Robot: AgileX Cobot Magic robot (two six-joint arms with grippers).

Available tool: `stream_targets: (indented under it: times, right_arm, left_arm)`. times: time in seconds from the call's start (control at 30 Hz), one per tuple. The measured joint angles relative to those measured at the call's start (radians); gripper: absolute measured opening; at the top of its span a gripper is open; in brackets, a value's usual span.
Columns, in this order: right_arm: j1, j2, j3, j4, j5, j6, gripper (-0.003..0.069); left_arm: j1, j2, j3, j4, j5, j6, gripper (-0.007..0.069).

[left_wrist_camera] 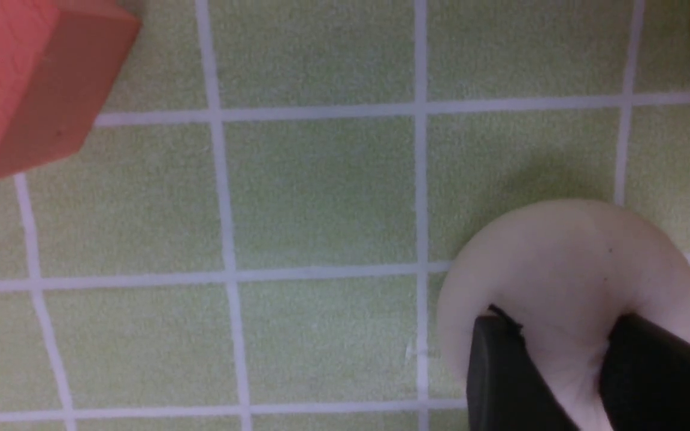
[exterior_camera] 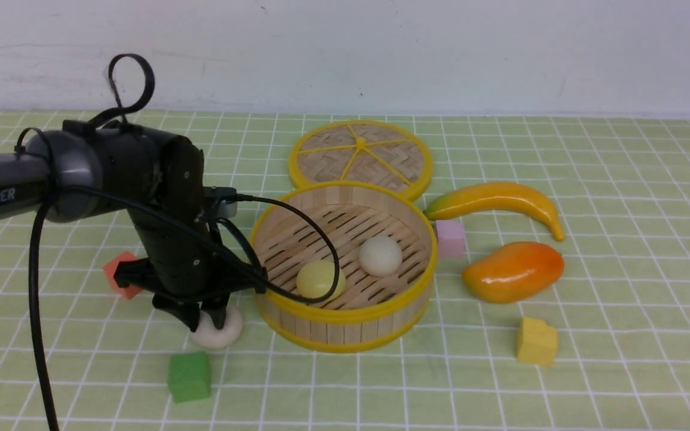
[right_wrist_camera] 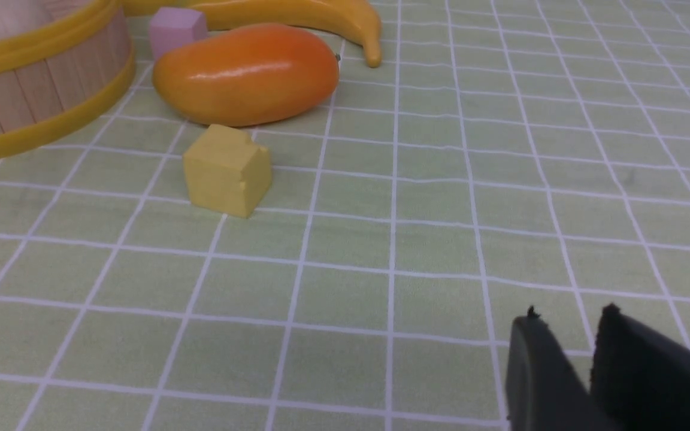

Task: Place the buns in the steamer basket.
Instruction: Use the left arm to grab a steamed stuffed bun

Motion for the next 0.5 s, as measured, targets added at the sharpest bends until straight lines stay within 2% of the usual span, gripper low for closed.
stream_targets:
  times: [0.13,0.17,0.23,0.27,0.5]
  right_arm:
    - [0.0,0.0,0.0,0.0,0.0,0.0,0.0161]
    - [0.0,0.0,0.0,0.0,0.0,0.0,0.0163]
    - [0.0,0.0,0.0,0.0,0.0,0.0,0.0165]
    - [0.0,0.0,0.0,0.0,0.0,0.0,0.0167]
    - [0.0,0.0,0.0,0.0,0.0,0.002,0.0176]
  left_arm:
    - [0.0,0.0,-0.001,0.0,0.017,0.003,0.0179]
    - [0.0,0.0,-0.002,0.0,0.021,0.005,0.012]
    - [0.0,0.0,-0.003,0.0,0.024,0.005,0.0074]
    - [0.0,0.0,-0.003,0.0,0.024,0.007,0.0006]
    - [0.0,-0.009,-0.003,-0.011,0.027,0.032,-0.0012]
